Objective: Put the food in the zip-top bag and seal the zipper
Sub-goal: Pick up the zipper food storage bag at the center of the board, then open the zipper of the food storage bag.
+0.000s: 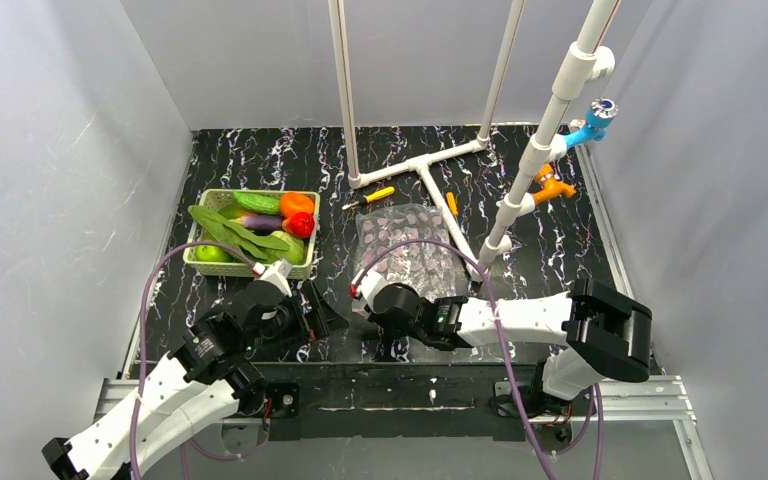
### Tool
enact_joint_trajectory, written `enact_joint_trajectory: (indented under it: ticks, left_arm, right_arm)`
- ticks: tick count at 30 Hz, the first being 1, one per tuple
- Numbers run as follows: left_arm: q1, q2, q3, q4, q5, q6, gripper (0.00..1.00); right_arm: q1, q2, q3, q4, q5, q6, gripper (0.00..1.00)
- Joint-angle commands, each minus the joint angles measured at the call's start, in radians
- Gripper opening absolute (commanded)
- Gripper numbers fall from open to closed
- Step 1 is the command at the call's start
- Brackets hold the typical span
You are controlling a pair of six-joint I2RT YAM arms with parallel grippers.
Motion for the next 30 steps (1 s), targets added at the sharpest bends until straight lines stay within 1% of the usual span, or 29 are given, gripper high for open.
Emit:
enact_joint_trajectory:
  ticks: [1,3,7,10,11,12,14,18,21,23,26,28,30]
  left_arm:
    - [-0.004,-0.014,0.021,0.039,0.022,-0.038,0.98]
    - [-0.004,-0.03,0.033,0.035,0.008,-0.036,0.98]
    - [-0.003,-0.062,0.068,0.009,-0.04,-0.04,0.98]
    - [-0.004,-0.051,0.086,0.021,-0.041,-0.014,0.97]
    - [-0.003,-0.035,0.093,0.019,-0.041,-0.01,0.97]
    - [-0.004,-0.012,0.104,0.006,-0.072,-0.005,0.95]
    - [-0.003,0.052,0.135,-0.006,-0.083,0.023,0.93]
    - [-0.004,0.191,0.179,-0.021,-0.116,0.062,0.89]
    - [-0.005,0.228,0.21,-0.032,-0.174,0.051,0.85]
    - [-0.004,0.232,0.212,-0.004,-0.198,0.048,0.79]
    - [-0.005,0.242,0.21,0.034,-0.224,0.055,0.66]
    - [-0.004,0.255,0.208,0.047,-0.232,0.055,0.55]
    - [-0.003,0.267,0.203,0.065,-0.226,0.055,0.51]
  right_arm:
    - [0.013,-0.01,0.095,-0.024,0.082,0.053,0.12]
    - [0.014,-0.03,0.125,-0.052,0.085,0.084,0.02]
    - [0.001,-0.052,0.228,-0.144,0.084,0.174,0.01]
    - [-0.028,-0.015,0.375,-0.312,0.026,0.282,0.01]
    - [-0.034,0.0,0.422,-0.356,0.012,0.307,0.01]
    - [-0.036,0.015,0.467,-0.401,0.006,0.325,0.01]
    - [-0.036,0.038,0.543,-0.471,0.02,0.362,0.01]
    - [-0.042,0.085,0.657,-0.566,0.02,0.445,0.01]
    - [-0.041,0.107,0.713,-0.626,0.005,0.507,0.01]
    - [-0.042,0.104,0.715,-0.627,-0.026,0.538,0.01]
    - [-0.042,0.093,0.701,-0.594,-0.055,0.561,0.01]
    - [-0.042,0.101,0.713,-0.603,-0.047,0.573,0.01]
    - [-0.042,0.108,0.724,-0.613,-0.028,0.574,0.01]
